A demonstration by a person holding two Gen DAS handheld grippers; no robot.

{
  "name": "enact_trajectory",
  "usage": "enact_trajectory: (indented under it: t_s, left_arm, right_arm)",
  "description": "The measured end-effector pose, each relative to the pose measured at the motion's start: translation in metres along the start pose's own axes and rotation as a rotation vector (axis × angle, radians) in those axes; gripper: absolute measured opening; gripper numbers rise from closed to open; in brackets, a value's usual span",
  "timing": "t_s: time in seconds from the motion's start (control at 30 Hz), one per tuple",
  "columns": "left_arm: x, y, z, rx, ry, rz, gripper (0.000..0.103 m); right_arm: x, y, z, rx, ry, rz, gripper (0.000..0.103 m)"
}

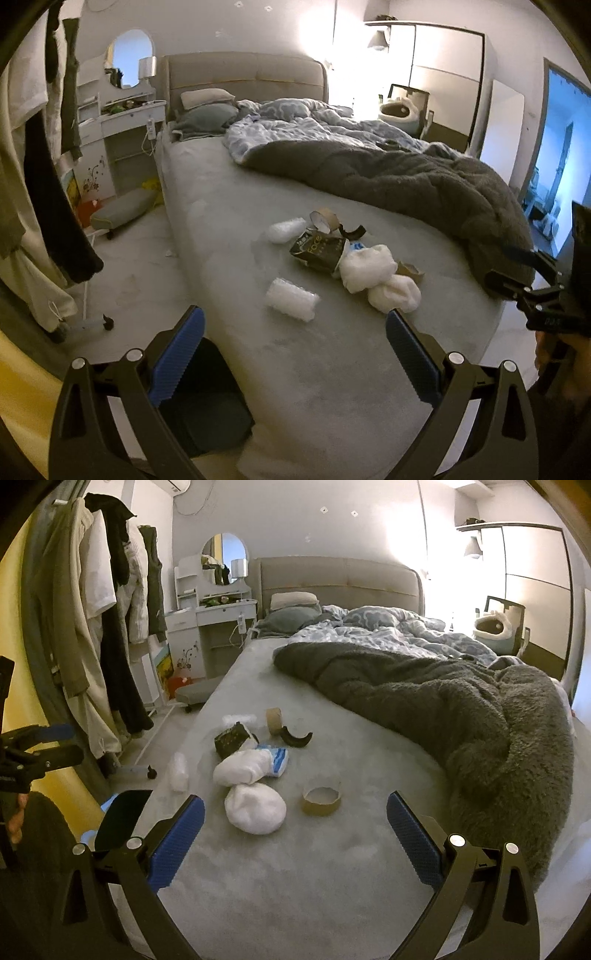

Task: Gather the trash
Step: 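Reach the left tool to the bubble-wrap roll while the right tool grasps a white tissue ball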

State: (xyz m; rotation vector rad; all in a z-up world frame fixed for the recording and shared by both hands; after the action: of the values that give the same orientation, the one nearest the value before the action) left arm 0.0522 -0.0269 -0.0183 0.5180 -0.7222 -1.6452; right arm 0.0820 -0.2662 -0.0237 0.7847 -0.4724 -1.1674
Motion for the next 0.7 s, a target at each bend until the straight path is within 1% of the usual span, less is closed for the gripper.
enact_trajectory:
  t_s: [0.07,0.13,0.23,0.4,0.47,0.53,0.67,0.7]
  left_arm:
    - [0.0,-0.001,-0.003,-0.001,0.004,-0.023,0.1]
    - [0.0,-0.002,-0.007,-0.003,-0.007,-0.047,0.1]
    - [-0.001,-0.002,-0.013,0.01,-0.006,-0.089,0.099]
    - [-0.005,0.001,-0.027,-0.003,-0.051,-0.092,0.098]
    - [-0.006,0.002,-0.032,-0.008,-0.059,-0.096,0.096]
    - [-0.007,0.003,-0.04,-0.021,-0.069,-0.104,0.086]
    - [-0.009,0.005,-0.057,-0.037,-0.083,-0.117,0.084]
    - [-0.01,0.005,-0.059,-0.04,-0.088,-0.119,0.082]
  right_arm:
    - [-0.003,0.001,-0.004,-0.012,0.023,-0.007,0.1]
    - [-0.007,-0.001,-0.01,-0.032,0.045,-0.008,0.1]
    - [-0.012,-0.002,-0.016,-0.055,0.077,-0.008,0.1]
    - [-0.013,-0.005,-0.031,-0.108,0.099,-0.036,0.1]
    - [-0.014,-0.007,-0.036,-0.122,0.114,-0.045,0.1]
    - [-0.015,-0.008,-0.042,-0.138,0.132,-0.06,0.1]
    - [-0.017,-0.01,-0.054,-0.166,0.153,-0.081,0.1]
    - [-0.018,-0.01,-0.057,-0.171,0.157,-0.083,0.1]
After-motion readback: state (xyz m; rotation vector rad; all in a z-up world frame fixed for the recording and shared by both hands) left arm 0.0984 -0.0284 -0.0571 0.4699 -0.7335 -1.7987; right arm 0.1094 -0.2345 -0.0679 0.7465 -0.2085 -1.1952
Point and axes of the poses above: each gripper's, at about its wrist camera, not at the fingertips, and z roughly against the way its jaws point, x to its right, y to its top, the point moved 5 cm from there along -z, roughly the way its jaws point, and after that the axes turned 7 degrees about -x, right-handed, at the moved point
